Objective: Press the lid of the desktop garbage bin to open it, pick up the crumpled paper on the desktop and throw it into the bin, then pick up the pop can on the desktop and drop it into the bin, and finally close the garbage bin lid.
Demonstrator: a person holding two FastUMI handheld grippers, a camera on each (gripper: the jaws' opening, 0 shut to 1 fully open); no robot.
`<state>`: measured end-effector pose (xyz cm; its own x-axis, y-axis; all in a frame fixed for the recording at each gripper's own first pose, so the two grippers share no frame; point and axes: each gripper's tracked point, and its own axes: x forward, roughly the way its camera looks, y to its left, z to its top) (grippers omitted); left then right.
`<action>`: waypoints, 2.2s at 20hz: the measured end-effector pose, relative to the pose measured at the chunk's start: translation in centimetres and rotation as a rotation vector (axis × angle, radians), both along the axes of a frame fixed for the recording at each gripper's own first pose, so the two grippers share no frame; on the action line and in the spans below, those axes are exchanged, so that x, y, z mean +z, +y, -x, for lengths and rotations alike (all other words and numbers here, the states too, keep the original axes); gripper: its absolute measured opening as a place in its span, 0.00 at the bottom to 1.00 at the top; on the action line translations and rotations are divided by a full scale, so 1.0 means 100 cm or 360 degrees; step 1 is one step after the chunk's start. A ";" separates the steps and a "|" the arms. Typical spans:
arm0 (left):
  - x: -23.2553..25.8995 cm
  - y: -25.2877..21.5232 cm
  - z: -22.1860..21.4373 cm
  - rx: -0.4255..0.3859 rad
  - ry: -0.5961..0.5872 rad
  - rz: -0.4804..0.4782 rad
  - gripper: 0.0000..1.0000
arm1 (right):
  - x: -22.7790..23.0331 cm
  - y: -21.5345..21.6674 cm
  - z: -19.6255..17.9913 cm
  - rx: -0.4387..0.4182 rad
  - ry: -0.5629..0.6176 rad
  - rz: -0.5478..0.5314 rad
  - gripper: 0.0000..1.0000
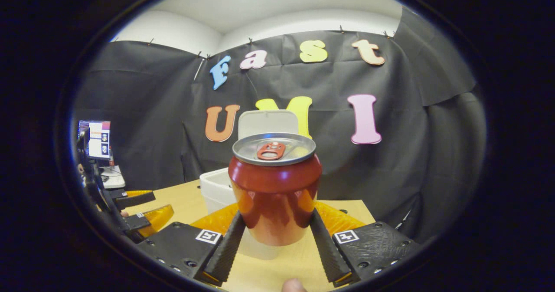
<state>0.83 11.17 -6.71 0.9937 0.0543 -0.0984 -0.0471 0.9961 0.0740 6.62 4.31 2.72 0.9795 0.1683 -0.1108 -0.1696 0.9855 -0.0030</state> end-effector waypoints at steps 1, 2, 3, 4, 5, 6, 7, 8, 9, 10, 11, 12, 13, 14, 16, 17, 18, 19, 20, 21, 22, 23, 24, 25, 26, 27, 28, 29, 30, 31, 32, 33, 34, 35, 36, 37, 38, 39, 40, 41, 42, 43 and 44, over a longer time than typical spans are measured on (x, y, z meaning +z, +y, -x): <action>0.005 0.005 0.000 0.0017 -0.0024 0.0011 1.00 | 0.006 0.009 -0.007 0.0020 0.0005 -0.0015 0.79; 0.005 0.004 0.001 -0.0011 -0.0018 0.0053 0.99 | 0.012 0.018 -0.015 0.0042 0.0009 -0.0018 0.79; 0.004 0.001 0.002 -0.0042 -0.0017 0.0100 1.00 | 0.020 0.026 -0.023 0.0054 0.0003 -0.0019 0.79; 0.008 0.002 0.004 -0.0051 -0.0029 0.0132 1.00 | 0.026 0.031 -0.034 0.0061 -0.0001 -0.0017 0.79; 0.012 0.005 0.006 -0.0047 -0.0038 0.0148 1.00 | 0.032 0.038 -0.049 0.0068 0.0006 -0.0016 0.80; 0.015 0.008 0.007 -0.0039 -0.0050 0.0151 0.99 | 0.034 0.042 -0.061 0.0066 0.0025 -0.0009 0.80; 0.015 0.012 0.007 -0.0031 -0.0046 0.0153 1.00 | 0.036 0.043 -0.075 0.0050 0.0045 -0.0005 0.79; 0.014 0.014 0.007 -0.0024 -0.0040 0.0163 0.99 | 0.036 0.044 -0.089 0.0032 0.0067 0.0001 0.80; 0.012 0.017 0.008 -0.0017 -0.0029 0.0191 1.00 | 0.033 0.045 -0.103 0.0015 0.0100 0.0008 0.79; 0.011 0.019 0.009 -0.0018 -0.0019 0.0217 0.99 | 0.029 0.047 -0.115 0.0001 0.0139 0.0013 0.80; 0.013 0.019 0.009 -0.0024 -0.0023 0.0230 1.00 | 0.021 0.047 -0.126 -0.0019 0.0181 0.0019 0.79; 0.014 0.021 0.010 -0.0021 -0.0023 0.0224 1.00 | 0.013 0.048 -0.135 -0.0036 0.0231 0.0024 0.79; 0.016 0.025 0.009 -0.0002 -0.0037 0.0203 1.00 | 0.003 0.048 -0.142 -0.0053 0.0279 0.0024 0.79; 0.019 0.028 0.009 0.0011 -0.0047 0.0195 1.00 | -0.004 0.048 -0.148 -0.0070 0.0322 0.0021 0.79; 0.020 0.028 0.014 0.0005 -0.0054 0.0192 0.99 | -0.006 0.046 -0.153 -0.0096 0.0339 0.0029 0.79; 0.020 0.027 0.013 -0.0009 -0.0055 0.0193 0.98 | -0.004 0.046 -0.154 -0.0103 0.0332 0.0028 0.79; 0.018 0.023 0.011 -0.0043 -0.0048 0.0201 0.98 | -0.003 0.047 -0.155 -0.0104 0.0318 0.0021 0.79; 0.016 0.017 0.011 -0.0078 -0.0038 0.0208 0.98 | -0.001 0.047 -0.156 -0.0111 0.0303 0.0016 0.79; 0.014 0.013 0.012 -0.0099 -0.0020 0.0206 0.98 | 0.000 0.046 -0.155 -0.0118 0.0293 0.0015 0.79; 0.012 0.013 0.015 -0.0110 -0.0008 0.0198 0.98 | 0.002 0.048 -0.156 -0.0116 0.0284 0.0017 0.80; 0.013 0.012 0.015 -0.0117 -0.0014 0.0189 0.98 | 0.004 0.049 -0.155 -0.0118 0.0274 0.0025 0.80; 0.015 0.012 0.015 -0.0123 -0.0024 0.0183 0.98 | 0.005 0.049 -0.155 -0.0122 0.0266 0.0037 0.80; 0.015 0.013 0.014 -0.0125 -0.0030 0.0185 0.98 | 0.004 0.050 -0.156 -0.0127 0.0265 0.0050 0.80; 0.014 0.016 0.013 -0.0119 -0.0027 0.0186 0.99 | 0.003 0.051 -0.156 -0.0125 0.0270 0.0050 0.81; 0.012 0.020 0.012 -0.0104 -0.0021 0.0185 0.98 | 0.001 0.053 -0.156 -0.0120 0.0282 0.0039 0.81; 0.011 0.024 0.012 -0.0085 -0.0018 0.0179 0.98 | -0.002 0.053 -0.157 -0.0123 0.0298 0.0029 0.81; 0.011 0.028 0.013 -0.0071 -0.0019 0.0175 0.99 | -0.003 0.054 -0.157 -0.0129 0.0307 0.0027 0.81; 0.011 0.030 0.012 -0.0064 -0.0022 0.0176 0.99 | -0.004 0.053 -0.157 -0.0141 0.0312 0.0038 0.81; 0.006 0.033 0.010 -0.0059 -0.0007 0.0182 0.98 | -0.003 0.052 -0.155 -0.0156 0.0303 0.0046 0.83; 0.002 0.038 0.008 -0.0040 0.0009 0.0184 0.98 | -0.002 0.051 -0.153 -0.0162 0.0286 0.0042 0.87; -0.002 0.042 0.006 -0.0021 0.0022 0.0186 0.98 | 0.000 0.051 -0.150 -0.0168 0.0269 0.0035 0.90; -0.006 0.044 0.005 -0.0013 0.0039 0.0191 0.99 | 0.001 0.050 -0.149 -0.0171 0.0259 0.0033 0.92; -0.009 0.045 0.005 -0.0004 0.0056 0.0195 0.99 | 0.002 0.048 -0.148 -0.0180 0.0252 0.0035 0.91; -0.009 0.047 0.005 0.0009 0.0058 0.0199 0.99 | 0.004 0.046 -0.147 -0.0190 0.0244 0.0034 0.92; -0.006 0.047 0.005 0.0007 0.0048 0.0197 0.99 | 0.007 0.044 -0.146 -0.0208 0.0228 0.0029 0.94; -0.005 0.044 0.004 0.0001 0.0040 0.0192 0.99 | 0.011 0.042 -0.145 -0.0220 0.0213 0.0021 0.94; -0.005 0.042 0.004 -0.0009 0.0037 0.0190 0.99 | 0.017 0.041 -0.143 -0.0234 0.0182 0.0014 0.94; -0.004 0.039 0.005 -0.0029 0.0027 0.0196 0.98 | 0.028 0.039 -0.142 -0.0254 0.0136 0.0012 0.94; -0.003 0.036 0.005 -0.0045 0.0024 0.0203 0.98 | 0.036 0.041 -0.141 -0.0256 0.0107 0.0011 0.94; -0.002 0.035 0.005 -0.0056 0.0021 0.0208 0.98 | 0.049 0.044 -0.140 -0.0250 0.0076 0.0003 0.94; 0.000 0.035 0.006 -0.0063 0.0008 0.0204 0.99 | 0.063 0.048 -0.140 -0.0242 0.0037 -0.0006 0.94; 0.006 0.035 0.008 -0.0069 -0.0022 0.0190 0.99 | 0.082 0.051 -0.140 -0.0237 -0.0013 -0.0018 0.94; 0.011 0.037 0.008 -0.0067 -0.0046 0.0173 0.99 | 0.096 0.053 -0.142 -0.0235 -0.0050 -0.0024 0.94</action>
<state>0.01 14.84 -5.66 0.9974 0.0027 -0.0724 -0.0053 0.9994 -0.0356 20.86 9.61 12.29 0.9966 0.0234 -0.0785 -0.0228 0.9997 0.0087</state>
